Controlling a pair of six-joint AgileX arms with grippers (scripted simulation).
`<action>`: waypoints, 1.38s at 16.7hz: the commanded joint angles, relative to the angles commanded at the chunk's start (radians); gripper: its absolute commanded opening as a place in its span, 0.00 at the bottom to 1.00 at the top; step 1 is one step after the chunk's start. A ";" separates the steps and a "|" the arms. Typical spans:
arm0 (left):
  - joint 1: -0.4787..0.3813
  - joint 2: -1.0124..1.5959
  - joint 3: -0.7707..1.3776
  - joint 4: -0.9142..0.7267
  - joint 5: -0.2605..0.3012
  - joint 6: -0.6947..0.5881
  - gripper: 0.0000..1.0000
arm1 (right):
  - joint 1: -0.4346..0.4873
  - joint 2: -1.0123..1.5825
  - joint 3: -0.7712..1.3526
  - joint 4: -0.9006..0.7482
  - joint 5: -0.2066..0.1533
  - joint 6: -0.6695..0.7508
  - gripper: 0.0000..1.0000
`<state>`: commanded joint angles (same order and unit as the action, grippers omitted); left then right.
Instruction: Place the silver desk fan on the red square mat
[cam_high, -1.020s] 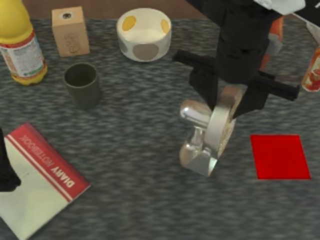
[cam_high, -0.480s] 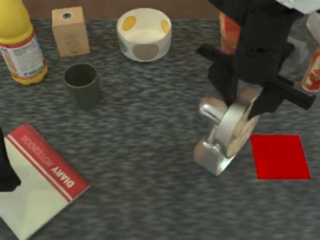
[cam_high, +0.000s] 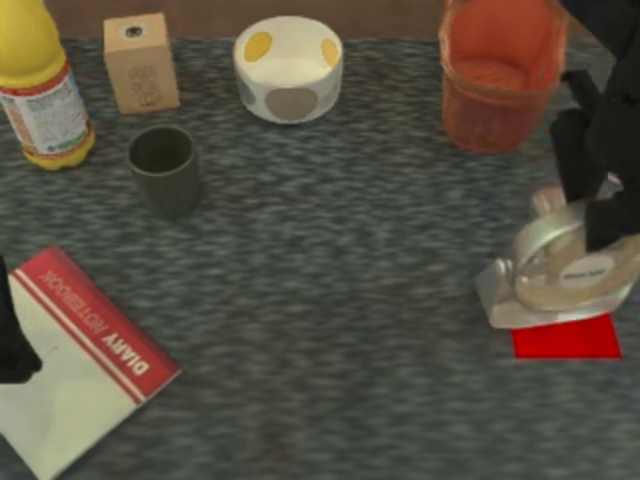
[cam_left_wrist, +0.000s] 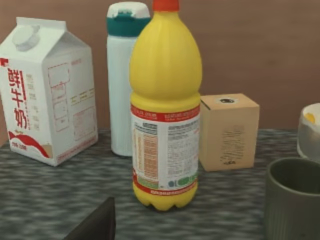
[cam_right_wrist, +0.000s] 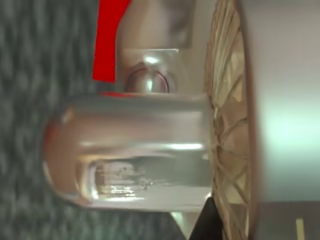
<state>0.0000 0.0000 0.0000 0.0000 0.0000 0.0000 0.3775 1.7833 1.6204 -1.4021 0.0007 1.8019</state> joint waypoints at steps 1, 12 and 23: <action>0.000 0.000 0.000 0.000 0.000 0.000 1.00 | -0.018 -0.018 -0.027 0.008 0.000 0.043 0.00; 0.000 0.000 0.000 0.000 0.000 0.000 1.00 | -0.050 -0.044 -0.135 0.095 0.000 0.104 0.00; 0.000 0.000 0.000 0.000 0.000 0.000 1.00 | -0.053 -0.036 -0.195 0.159 0.000 0.104 0.38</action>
<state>0.0000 0.0000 0.0000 0.0000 0.0000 0.0000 0.3241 1.7474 1.4253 -1.2434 0.0007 1.9058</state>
